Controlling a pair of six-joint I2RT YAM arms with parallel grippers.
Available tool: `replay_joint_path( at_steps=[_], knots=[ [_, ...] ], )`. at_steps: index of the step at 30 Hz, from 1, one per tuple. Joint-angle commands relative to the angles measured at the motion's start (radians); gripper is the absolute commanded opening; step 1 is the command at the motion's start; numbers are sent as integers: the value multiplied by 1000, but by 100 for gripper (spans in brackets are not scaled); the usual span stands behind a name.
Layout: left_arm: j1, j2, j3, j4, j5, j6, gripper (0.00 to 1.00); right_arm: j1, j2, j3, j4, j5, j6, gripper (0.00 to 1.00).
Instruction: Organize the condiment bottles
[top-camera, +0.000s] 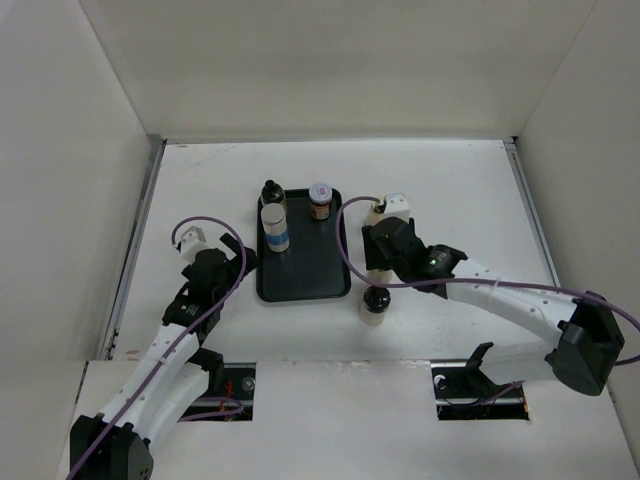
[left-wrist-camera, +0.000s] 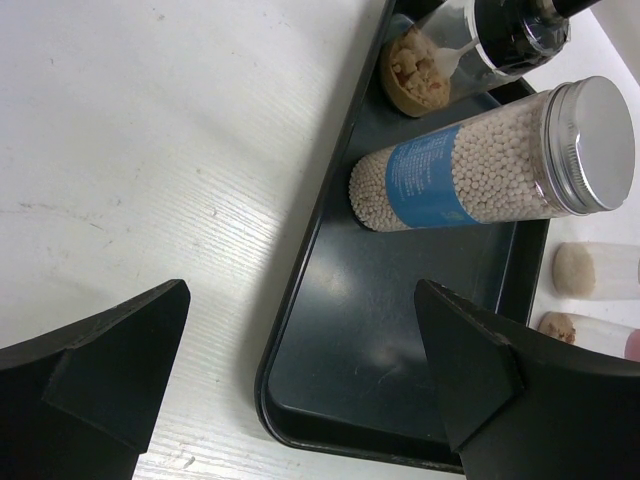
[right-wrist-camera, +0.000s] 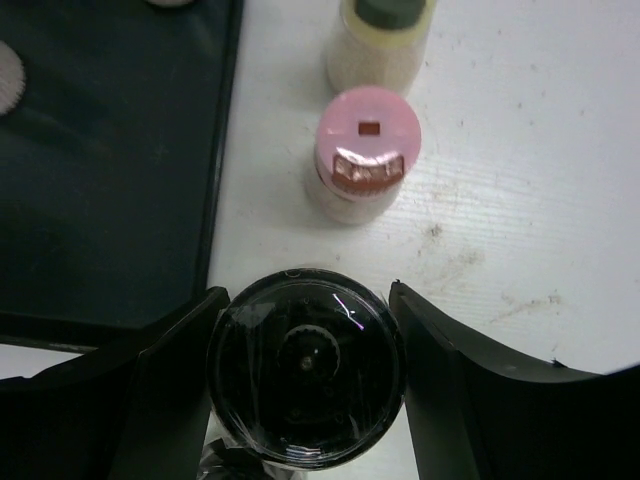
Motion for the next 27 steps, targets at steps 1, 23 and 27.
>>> replay_joint_path(
  at_steps=[1, 23, 27],
  knots=[
    [-4, -6, 48, 48, 2, 8, 100, 29, -43, 126, 70, 54, -32, 50],
    [100, -67, -21, 10, 54, -30, 100, 224, 549, 573, 406, -42, -106, 51],
    [102, -72, -27, 10, 49, -23, 100, 224, 635, 642, 418, -48, -106, 51]
  ],
)
